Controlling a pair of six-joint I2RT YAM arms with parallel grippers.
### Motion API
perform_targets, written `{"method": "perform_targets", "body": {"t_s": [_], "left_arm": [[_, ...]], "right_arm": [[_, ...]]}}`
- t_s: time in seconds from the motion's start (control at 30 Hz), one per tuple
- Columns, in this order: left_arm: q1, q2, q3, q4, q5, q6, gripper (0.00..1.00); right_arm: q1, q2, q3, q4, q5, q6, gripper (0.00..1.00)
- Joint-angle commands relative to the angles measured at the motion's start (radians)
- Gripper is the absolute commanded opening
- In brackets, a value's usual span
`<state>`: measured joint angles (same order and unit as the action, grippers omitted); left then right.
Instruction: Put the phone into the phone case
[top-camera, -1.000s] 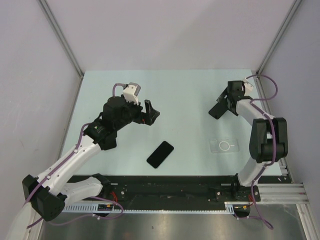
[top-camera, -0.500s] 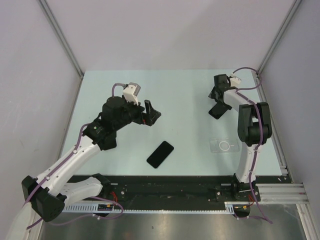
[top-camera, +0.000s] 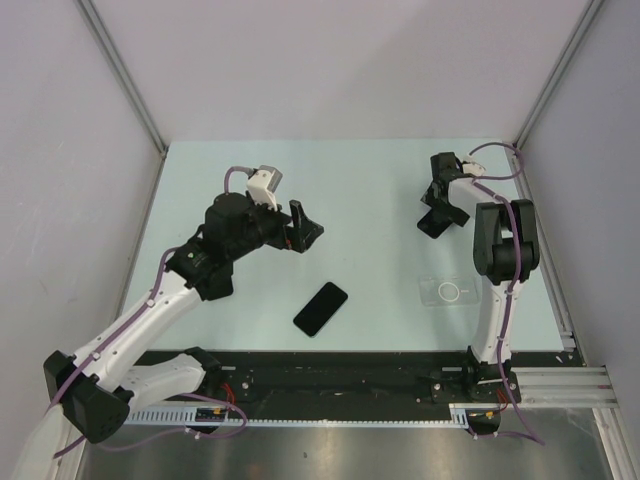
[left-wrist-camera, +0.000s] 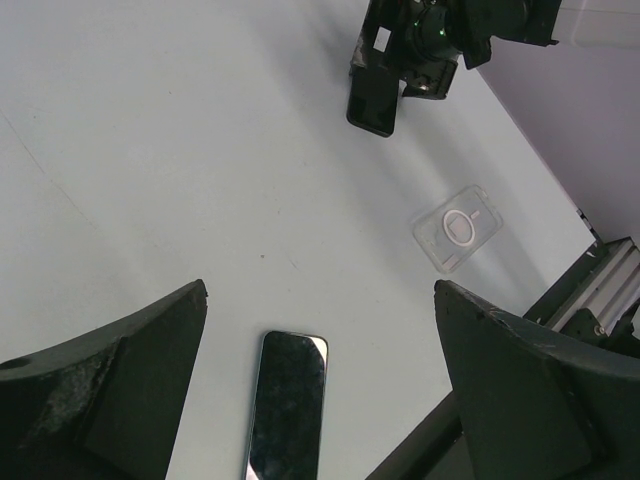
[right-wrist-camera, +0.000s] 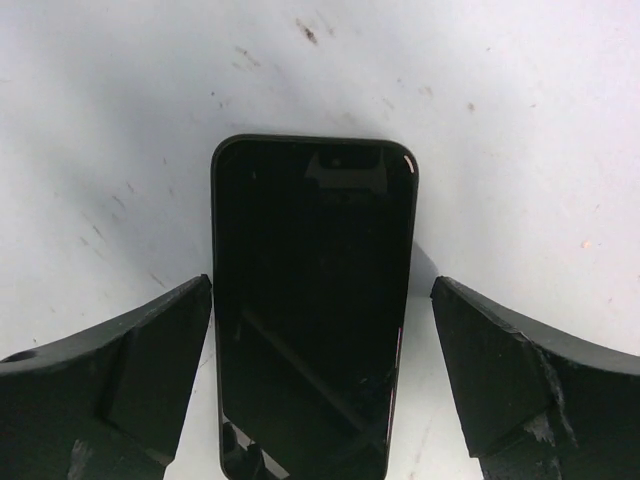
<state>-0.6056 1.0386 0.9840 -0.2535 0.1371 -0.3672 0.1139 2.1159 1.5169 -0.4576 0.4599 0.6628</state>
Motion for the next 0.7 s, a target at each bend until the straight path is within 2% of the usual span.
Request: {"method": "perform_targets", "body": {"t_s": [0.0, 0.07, 0.37, 0.5, 0.53, 0.67], "left_arm": [[0.004, 0.005, 0.036, 0.017, 0.022, -0.021, 1.0], [0.006, 0.009, 0.035, 0.019, 0.015, -0.021, 1.0], [0.004, 0.024, 0.027, 0.014, -0.019, -0.009, 0.98], [0.004, 0.069, 0.047, -0.035, -0.117, -0.009, 0.98], [0.006, 0.095, 0.053, -0.062, -0.181, -0.015, 0.98], [0.03, 0.182, 0.113, -0.159, -0.266, -0.045, 0.97]], "right_arm": [[-0.008, 0.018, 0.037, -0.004, -0.006, 0.009, 0.95], [-0.007, 0.024, 0.037, 0.002, -0.007, 0.004, 0.94], [-0.014, 0.035, 0.031, -0.003, -0.038, -0.034, 0.75], [-0.011, 0.007, 0.017, 0.039, -0.131, -0.106, 0.63], [-0.005, -0.005, 0.011, 0.046, -0.162, -0.123, 0.62], [0.041, -0.046, -0.04, 0.089, -0.272, -0.195, 0.56]]}}
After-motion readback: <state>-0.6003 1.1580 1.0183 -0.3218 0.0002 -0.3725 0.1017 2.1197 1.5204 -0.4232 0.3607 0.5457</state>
